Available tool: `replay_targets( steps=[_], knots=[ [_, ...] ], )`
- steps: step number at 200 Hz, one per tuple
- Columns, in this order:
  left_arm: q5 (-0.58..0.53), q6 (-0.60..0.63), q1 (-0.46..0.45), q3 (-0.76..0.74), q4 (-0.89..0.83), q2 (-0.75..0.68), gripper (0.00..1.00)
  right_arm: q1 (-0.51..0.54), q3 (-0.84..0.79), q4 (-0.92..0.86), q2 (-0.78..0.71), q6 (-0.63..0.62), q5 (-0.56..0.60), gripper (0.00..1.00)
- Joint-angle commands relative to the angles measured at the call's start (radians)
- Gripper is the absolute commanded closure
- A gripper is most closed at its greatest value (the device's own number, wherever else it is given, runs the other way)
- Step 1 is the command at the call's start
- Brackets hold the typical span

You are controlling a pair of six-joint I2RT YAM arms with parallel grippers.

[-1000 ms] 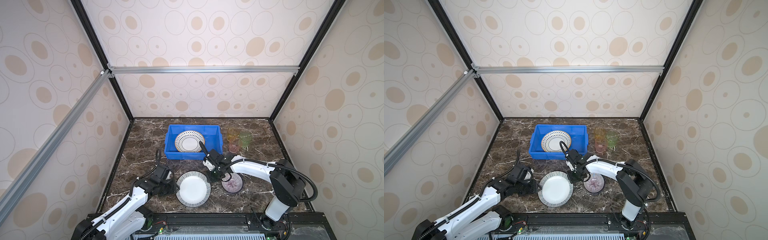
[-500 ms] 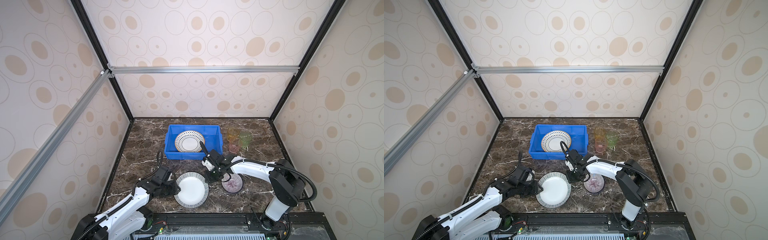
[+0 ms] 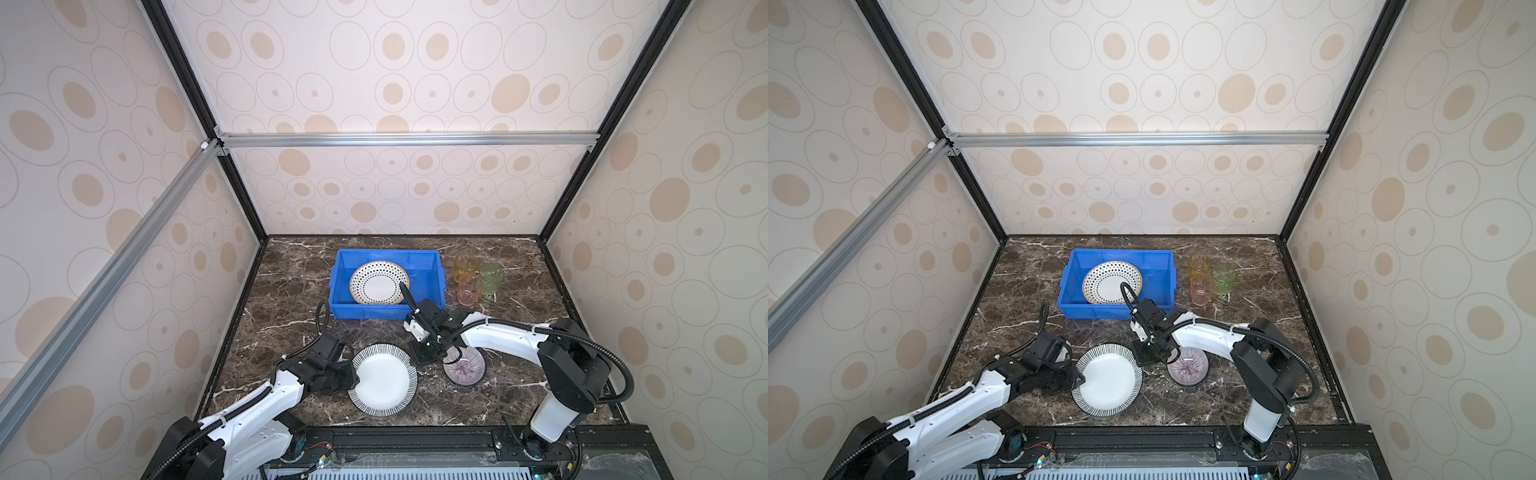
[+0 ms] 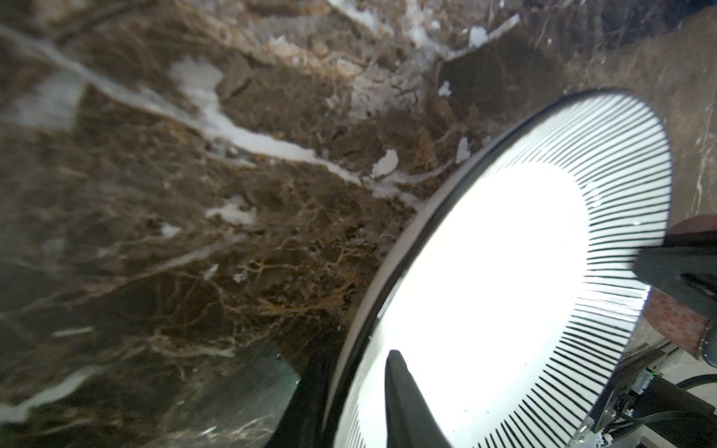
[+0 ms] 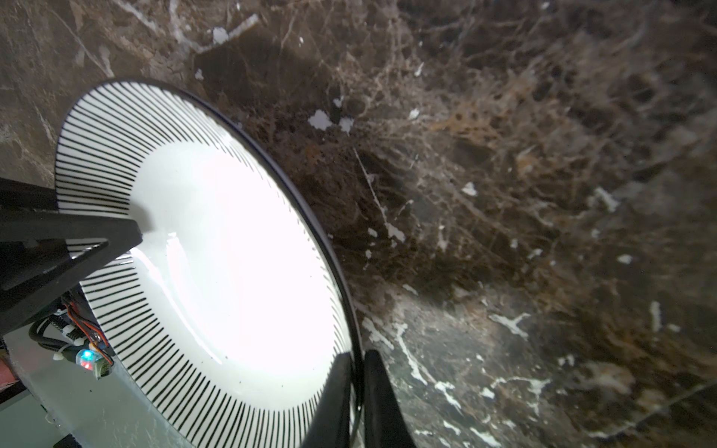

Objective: Place the mixed dishes into the plastic bin
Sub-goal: 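Lower both grippers onto the striped plate rim and close on it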

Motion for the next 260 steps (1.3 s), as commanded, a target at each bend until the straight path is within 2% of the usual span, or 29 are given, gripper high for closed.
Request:
replay_targets(
  steps=[1,36,98,154,196,260],
  knots=[
    [-0.014,-0.013,-0.012,0.0,0.017,0.009,0.79,0.009,-0.013,0.015,0.016,0.016,-0.018,0.89],
    [-0.055,-0.023,-0.015,0.01,-0.01,0.009,0.81,0.009,-0.012,0.014,0.003,0.015,-0.009,0.85],
    [-0.072,-0.027,-0.02,0.017,-0.02,0.001,1.0,0.01,-0.002,0.008,-0.007,0.006,-0.008,0.83],
    [-0.146,0.013,-0.024,0.094,-0.121,-0.013,1.0,0.014,0.072,-0.055,-0.049,-0.034,0.016,0.73],
    [-0.148,0.01,-0.024,0.115,-0.132,-0.047,1.0,0.014,0.104,-0.069,-0.094,-0.042,0.05,0.66],
    [-0.156,0.017,-0.024,0.142,-0.171,-0.107,1.0,0.014,0.095,-0.075,-0.205,-0.056,0.125,0.63]
  ],
)
